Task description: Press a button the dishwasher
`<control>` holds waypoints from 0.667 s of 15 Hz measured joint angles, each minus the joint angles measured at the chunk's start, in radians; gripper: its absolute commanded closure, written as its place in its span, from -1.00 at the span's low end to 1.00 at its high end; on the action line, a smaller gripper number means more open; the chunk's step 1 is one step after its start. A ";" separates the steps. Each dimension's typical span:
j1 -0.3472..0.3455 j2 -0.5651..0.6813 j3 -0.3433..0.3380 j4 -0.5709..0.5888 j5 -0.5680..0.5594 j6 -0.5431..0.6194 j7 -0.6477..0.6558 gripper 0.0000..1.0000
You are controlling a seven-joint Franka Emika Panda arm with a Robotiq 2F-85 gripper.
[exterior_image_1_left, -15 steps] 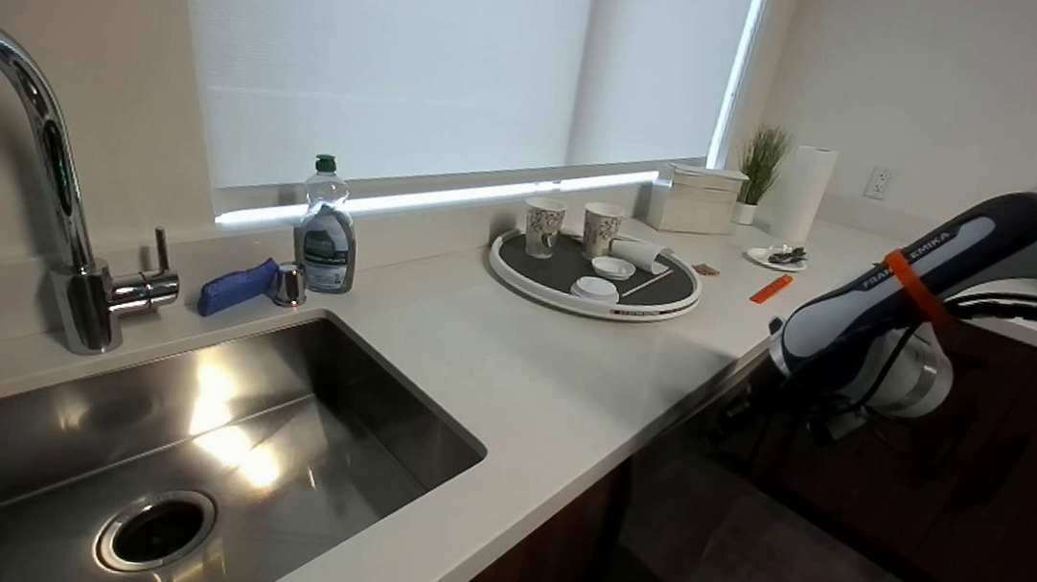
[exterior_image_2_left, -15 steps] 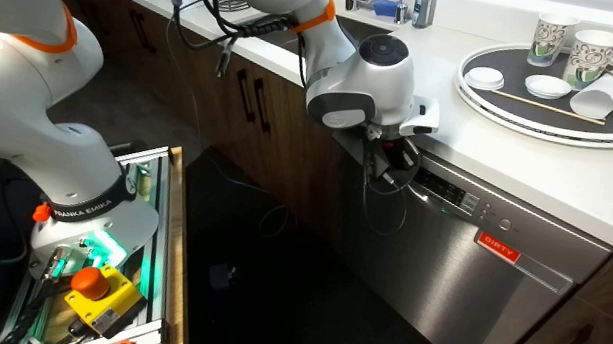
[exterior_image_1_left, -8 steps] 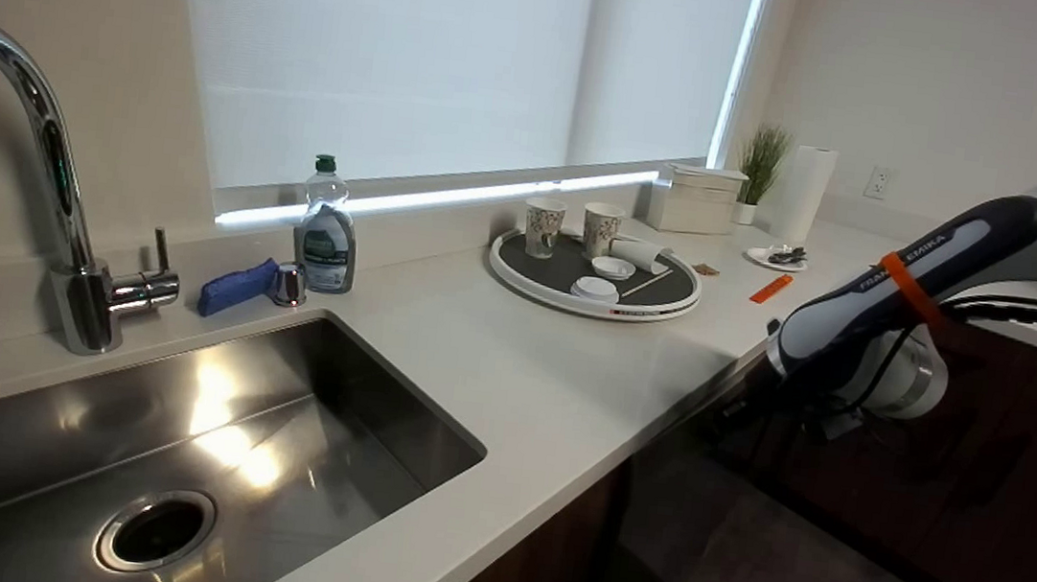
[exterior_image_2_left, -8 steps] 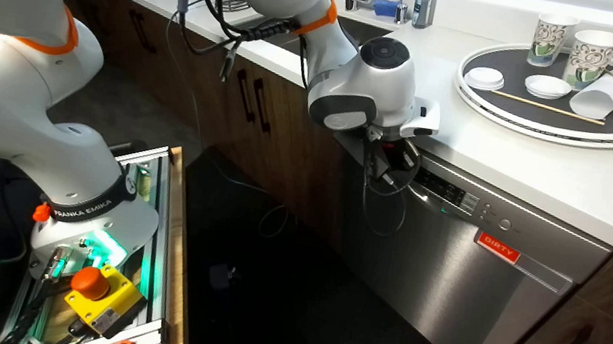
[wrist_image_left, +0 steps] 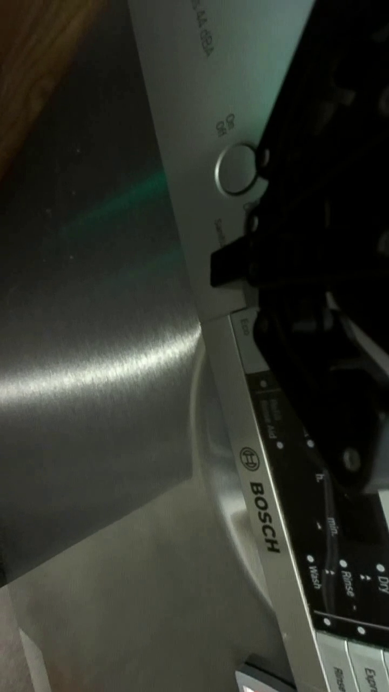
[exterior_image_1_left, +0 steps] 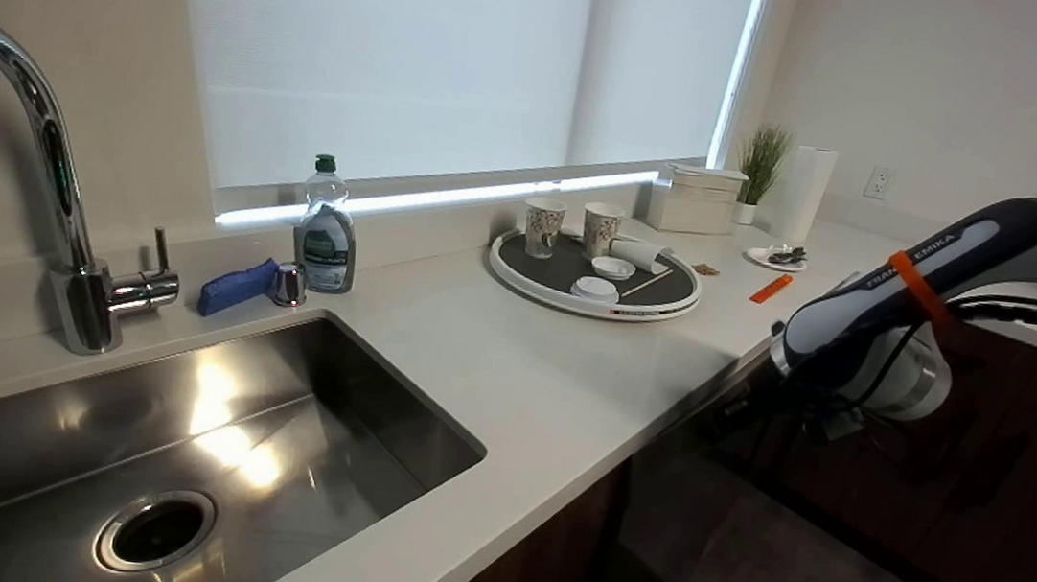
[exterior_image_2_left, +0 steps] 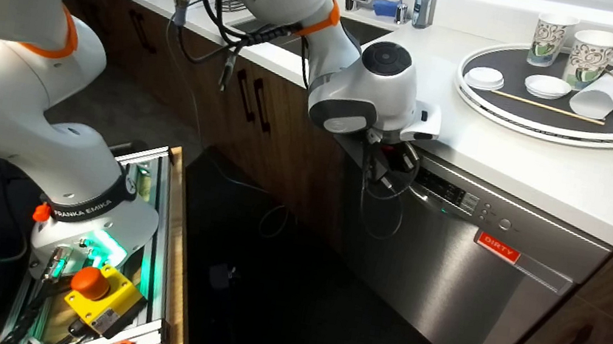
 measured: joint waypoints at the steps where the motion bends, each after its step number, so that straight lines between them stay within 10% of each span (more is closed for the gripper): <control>1: -0.013 0.004 0.011 0.000 0.000 0.000 0.000 1.00; 10: -0.021 0.006 0.009 -0.002 -0.075 0.000 0.001 1.00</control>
